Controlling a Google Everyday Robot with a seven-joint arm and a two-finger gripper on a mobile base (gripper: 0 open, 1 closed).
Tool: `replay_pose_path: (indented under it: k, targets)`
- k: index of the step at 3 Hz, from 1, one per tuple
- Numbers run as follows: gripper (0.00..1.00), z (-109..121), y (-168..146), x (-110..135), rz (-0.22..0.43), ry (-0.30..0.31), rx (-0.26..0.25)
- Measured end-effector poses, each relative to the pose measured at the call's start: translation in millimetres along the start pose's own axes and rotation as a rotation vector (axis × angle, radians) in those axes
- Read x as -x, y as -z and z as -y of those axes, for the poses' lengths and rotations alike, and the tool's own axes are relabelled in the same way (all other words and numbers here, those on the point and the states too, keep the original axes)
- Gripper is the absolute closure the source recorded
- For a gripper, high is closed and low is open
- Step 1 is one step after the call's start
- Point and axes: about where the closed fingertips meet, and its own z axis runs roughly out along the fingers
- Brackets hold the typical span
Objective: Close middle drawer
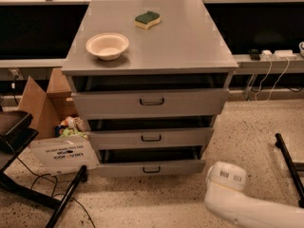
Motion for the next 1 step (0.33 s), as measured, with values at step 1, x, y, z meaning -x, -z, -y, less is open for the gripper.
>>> replay_pose_path:
  k: [1]
  targets:
    - [1.00,-30.9,75.2,-44.7,-0.184,0.048,0.053]
